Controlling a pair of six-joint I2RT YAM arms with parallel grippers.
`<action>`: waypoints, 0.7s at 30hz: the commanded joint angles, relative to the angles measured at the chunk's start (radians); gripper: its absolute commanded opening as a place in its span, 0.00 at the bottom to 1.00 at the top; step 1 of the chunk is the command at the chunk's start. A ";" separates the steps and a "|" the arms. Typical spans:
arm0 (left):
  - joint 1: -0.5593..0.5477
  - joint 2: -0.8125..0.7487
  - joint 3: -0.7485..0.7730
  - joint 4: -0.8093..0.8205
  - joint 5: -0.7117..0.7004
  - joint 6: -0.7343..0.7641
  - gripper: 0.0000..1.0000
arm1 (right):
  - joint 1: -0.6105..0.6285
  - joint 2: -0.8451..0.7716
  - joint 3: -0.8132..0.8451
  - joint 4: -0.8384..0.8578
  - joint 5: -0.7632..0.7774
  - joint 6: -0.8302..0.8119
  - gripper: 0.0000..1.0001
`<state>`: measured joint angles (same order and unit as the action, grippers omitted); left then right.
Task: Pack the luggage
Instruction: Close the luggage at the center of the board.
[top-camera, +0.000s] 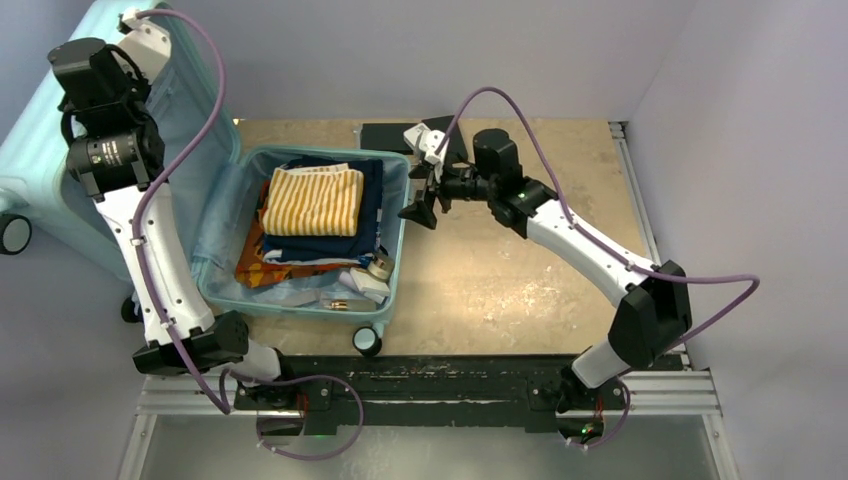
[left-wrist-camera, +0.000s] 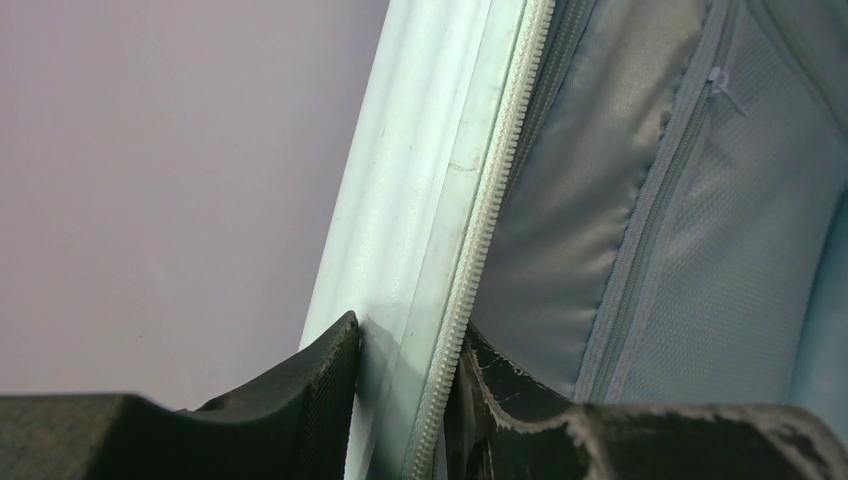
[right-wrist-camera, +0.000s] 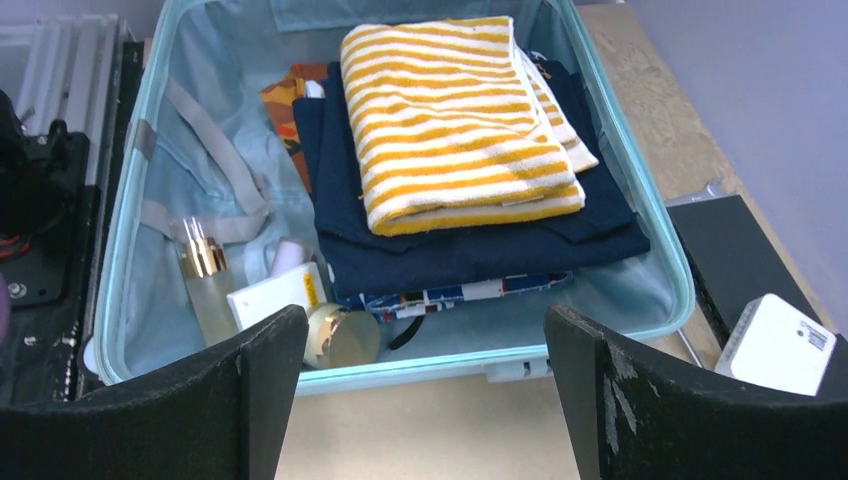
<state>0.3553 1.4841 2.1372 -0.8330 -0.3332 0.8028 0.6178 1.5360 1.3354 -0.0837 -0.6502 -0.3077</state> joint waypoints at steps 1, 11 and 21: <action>-0.119 -0.013 -0.017 -0.109 -0.008 -0.084 0.31 | -0.003 0.006 0.046 0.078 -0.052 0.105 0.90; -0.260 -0.010 -0.031 -0.127 -0.089 -0.138 0.30 | -0.003 0.067 0.078 0.173 -0.103 0.198 0.87; -0.360 0.000 -0.018 -0.163 -0.090 -0.212 0.30 | 0.005 0.134 0.107 0.217 -0.157 0.290 0.86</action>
<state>0.0357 1.4582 2.1296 -0.8661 -0.5030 0.7422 0.6163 1.6577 1.3796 0.0811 -0.7639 -0.0692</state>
